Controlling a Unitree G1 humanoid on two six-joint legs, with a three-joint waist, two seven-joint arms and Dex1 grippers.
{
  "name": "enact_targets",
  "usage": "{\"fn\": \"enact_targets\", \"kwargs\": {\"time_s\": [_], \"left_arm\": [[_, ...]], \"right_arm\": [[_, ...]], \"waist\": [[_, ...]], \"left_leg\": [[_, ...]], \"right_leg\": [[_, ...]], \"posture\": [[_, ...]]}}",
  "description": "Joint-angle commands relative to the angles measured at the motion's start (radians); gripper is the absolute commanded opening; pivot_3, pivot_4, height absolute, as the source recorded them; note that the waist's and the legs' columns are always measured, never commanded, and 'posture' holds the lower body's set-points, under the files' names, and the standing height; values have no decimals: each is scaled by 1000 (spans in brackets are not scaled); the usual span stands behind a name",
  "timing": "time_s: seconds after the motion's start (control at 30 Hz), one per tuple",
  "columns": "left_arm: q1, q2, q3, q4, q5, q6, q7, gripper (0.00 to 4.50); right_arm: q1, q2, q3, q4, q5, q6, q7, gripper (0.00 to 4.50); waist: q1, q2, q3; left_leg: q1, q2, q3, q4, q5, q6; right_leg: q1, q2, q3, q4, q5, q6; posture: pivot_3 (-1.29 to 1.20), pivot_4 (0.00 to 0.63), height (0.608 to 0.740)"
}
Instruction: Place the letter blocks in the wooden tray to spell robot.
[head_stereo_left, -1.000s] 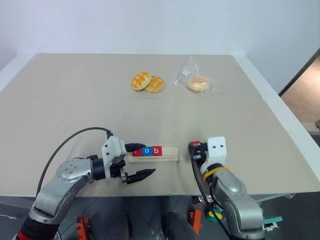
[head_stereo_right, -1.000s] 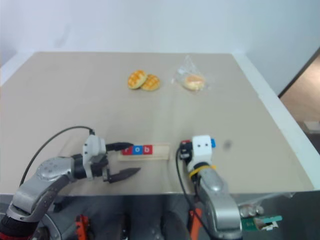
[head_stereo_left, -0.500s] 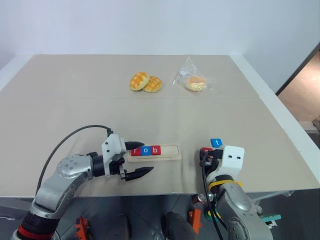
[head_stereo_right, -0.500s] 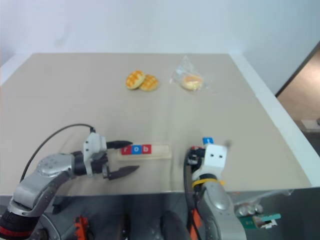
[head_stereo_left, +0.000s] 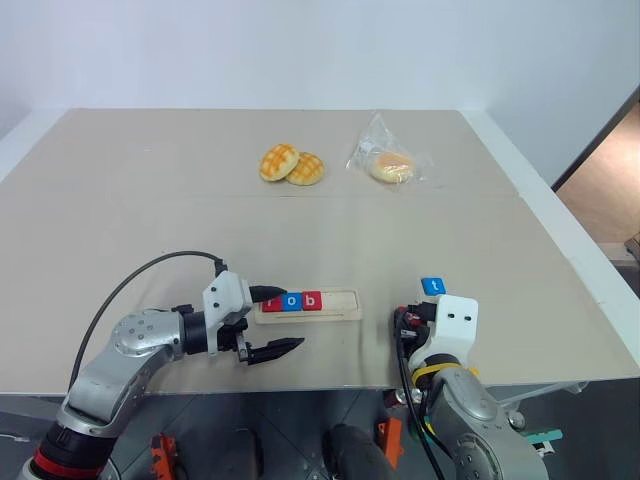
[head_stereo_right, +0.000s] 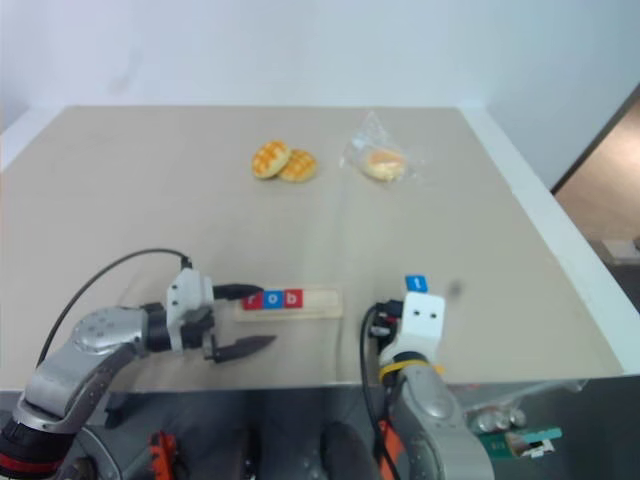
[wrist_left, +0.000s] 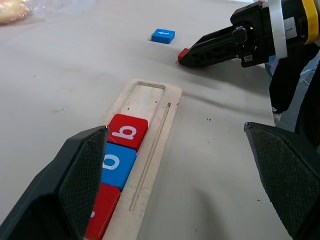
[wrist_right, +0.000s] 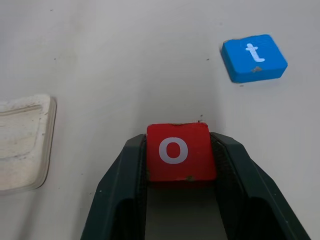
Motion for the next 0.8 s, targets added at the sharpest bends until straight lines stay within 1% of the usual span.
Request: {"fn": "enact_targets", "kwargs": {"time_s": [0.03,0.1,0.17,0.2,0.3,0.33,0.37,0.43,0.5,0.53,0.6,0.63,0.73,0.8], "left_arm": [[2,6,6,-16,3,-23,-4,4500],[7,4,2,-17,6,-27,-2,4500],[9,-1,-5,-17,10,-30,1,4500],[8,-4,-9,-15,12,-32,2,4500],[0,-17,-22,-1,18,-44,3,4500],[-3,-23,-27,5,21,-49,2,4500],[-6,-27,-30,9,24,-52,2,4500],[-14,-43,-41,25,32,-66,1,4500],[-20,-54,-48,38,40,-78,0,4500],[-24,-61,-54,48,45,-87,0,4500],[-29,-73,-65,61,53,-100,3,4500],[-30,-78,-68,66,57,-104,3,4500],[-25,-85,-68,70,64,-114,3,4500],[-21,-86,-67,67,66,-115,6,4500]], "right_arm": [[-23,-17,2,-56,18,-6,26,2951],[-39,-77,-8,-78,22,-2,63,3577],[-65,-171,-49,-105,50,14,137,4354],[-84,-223,-81,-110,70,16,183,4470],[-161,-401,-186,-71,164,30,350,4470],[-192,-468,-207,-42,195,24,414,4470],[-213,-511,-221,-22,216,19,455,4470],[-277,-698,-203,95,282,-104,732,4470],[-317,-808,-180,187,309,-200,896,4470],[-346,-859,-146,267,316,-261,1012,4470],[-389,-965,-45,424,278,-406,1234,4470],[-410,-988,-9,491,261,-466,1301,4470],[-474,-1004,64,662,201,-597,1382,4470],[-514,-993,89,744,188,-619,1410,4470]], "waist": [[0,0,0],[0,0,0],[0,0,0],[0,0,0],[0,0,0],[0,0,0],[0,0,0],[0,0,1],[0,0,1],[0,0,1],[1,0,1],[1,0,2],[2,0,2],[1,0,2]], "left_leg": [[0,0,0,0,0,0],[0,0,0,0,0,0],[0,-1,1,0,0,0],[0,-1,1,0,0,0],[0,-2,2,1,0,0],[0,-3,2,1,0,0],[0,-3,1,2,0,0],[1,-3,1,2,0,0],[2,-3,2,1,0,1],[2,-3,1,2,0,2],[3,-2,1,1,0,2],[3,-3,1,1,0,2],[2,-2,0,1,-1,3],[2,-3,0,1,-1,3]], "right_leg": [[0,0,0,0,0,0],[0,0,0,0,0,0],[0,-1,0,0,0,0],[0,-1,0,0,0,1],[1,-2,1,-1,0,3],[2,-2,2,-1,0,3],[2,-1,1,-1,0,3],[3,0,1,-1,1,3],[3,0,1,-1,1,3],[4,1,1,-1,1,2],[4,2,0,-1,0,2],[4,2,1,-1,1,3],[5,2,0,-1,2,6],[4,2,0,-1,2,6]], "posture": [[0,150,740],[0,150,740],[0,150,740],[0,150,740],[0,150,740],[0,150,740],[0,150,740],[0,150,740],[0,150,740],[0,150,740],[0,150,740],[0,150,740],[0,150,740],[0,150,740]]}}
